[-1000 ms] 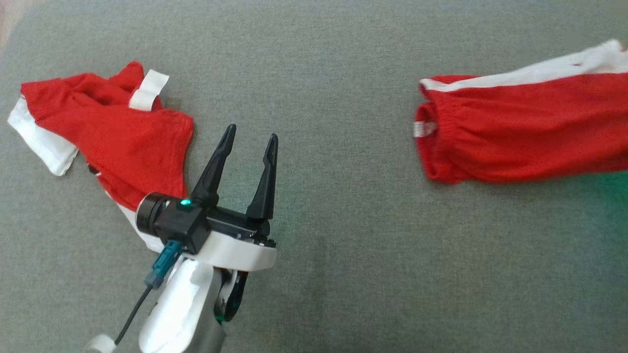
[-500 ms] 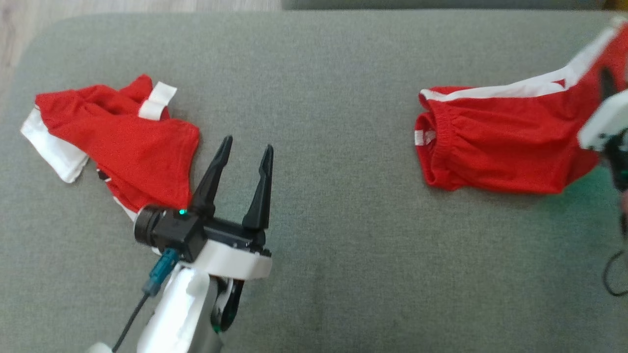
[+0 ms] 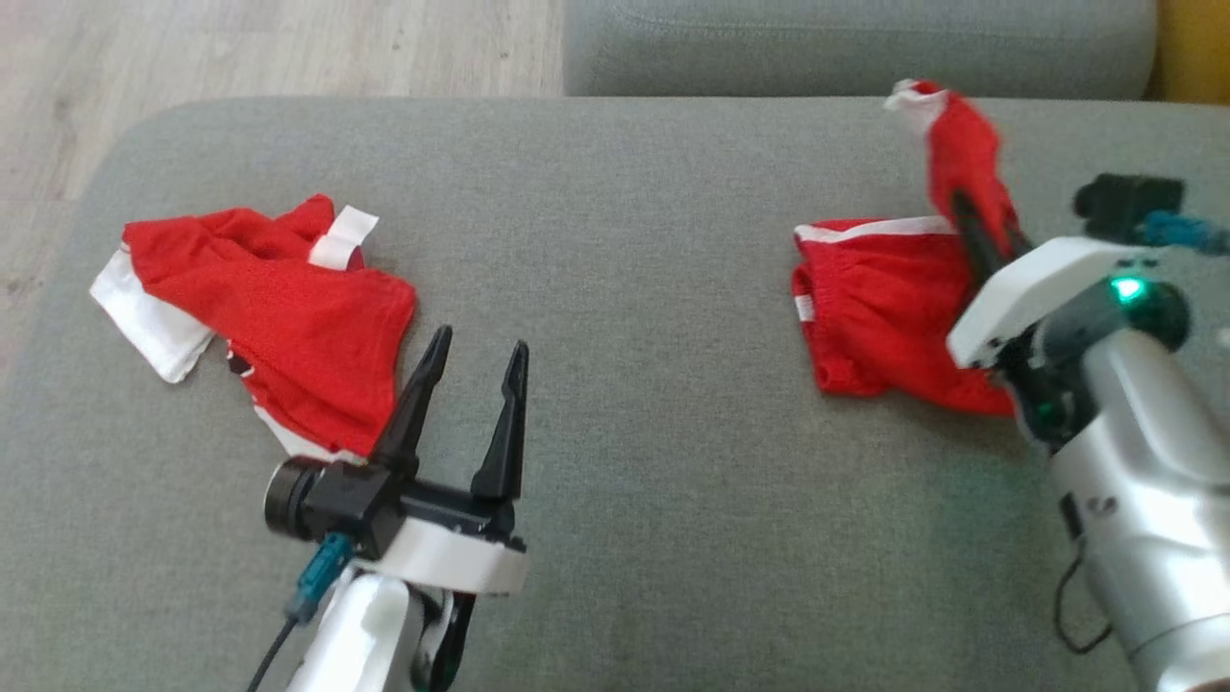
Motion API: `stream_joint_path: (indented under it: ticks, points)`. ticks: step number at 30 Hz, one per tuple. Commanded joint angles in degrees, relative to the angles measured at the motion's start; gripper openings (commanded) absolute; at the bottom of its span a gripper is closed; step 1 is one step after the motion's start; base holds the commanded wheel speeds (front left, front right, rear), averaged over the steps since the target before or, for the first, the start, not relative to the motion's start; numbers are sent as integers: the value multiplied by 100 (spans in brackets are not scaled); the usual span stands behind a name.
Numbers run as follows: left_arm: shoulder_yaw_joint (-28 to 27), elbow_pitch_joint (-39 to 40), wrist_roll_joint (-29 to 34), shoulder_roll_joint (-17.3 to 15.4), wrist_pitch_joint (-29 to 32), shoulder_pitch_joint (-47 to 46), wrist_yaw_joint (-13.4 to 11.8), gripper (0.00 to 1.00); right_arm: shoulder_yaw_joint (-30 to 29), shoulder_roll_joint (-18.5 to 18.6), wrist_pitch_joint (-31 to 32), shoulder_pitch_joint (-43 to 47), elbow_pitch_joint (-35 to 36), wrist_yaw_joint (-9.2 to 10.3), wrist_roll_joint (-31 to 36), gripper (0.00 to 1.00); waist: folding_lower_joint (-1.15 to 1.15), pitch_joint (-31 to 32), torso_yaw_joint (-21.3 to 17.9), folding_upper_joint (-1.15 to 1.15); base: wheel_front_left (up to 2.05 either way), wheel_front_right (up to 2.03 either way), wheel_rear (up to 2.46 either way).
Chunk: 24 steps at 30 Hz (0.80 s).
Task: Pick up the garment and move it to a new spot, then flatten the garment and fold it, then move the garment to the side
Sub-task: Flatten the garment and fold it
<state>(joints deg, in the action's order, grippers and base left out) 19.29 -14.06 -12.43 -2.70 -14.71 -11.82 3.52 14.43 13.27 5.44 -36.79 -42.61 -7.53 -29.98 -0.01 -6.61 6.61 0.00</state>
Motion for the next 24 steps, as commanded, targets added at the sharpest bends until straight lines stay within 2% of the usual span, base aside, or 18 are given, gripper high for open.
stream_joint_path:
  ticks: [1,8,16,18,24]
  points:
    - [-225,185,51,-30,-29,-72,-19,100,209,-94,-89,13,301,4,-130,0,1,45,28,0,0,0,0]
    - [-220,196,63,-34,-29,-4,-13,100,870,-223,-45,345,429,4,-246,0,1,84,83,0,0,0,0]
    - [-199,205,75,-34,-29,11,-17,100,1313,-281,-117,447,157,4,-247,0,1,32,60,0,0,0,0]
    - [-202,204,71,-33,-29,7,-29,100,1514,-366,-304,399,-9,4,-88,100,1,21,11,0,0,0,0]
    - [-262,227,51,-56,-29,-1,-36,100,1367,-575,-1229,334,-119,4,223,100,1,100,-218,0,0,0,0]
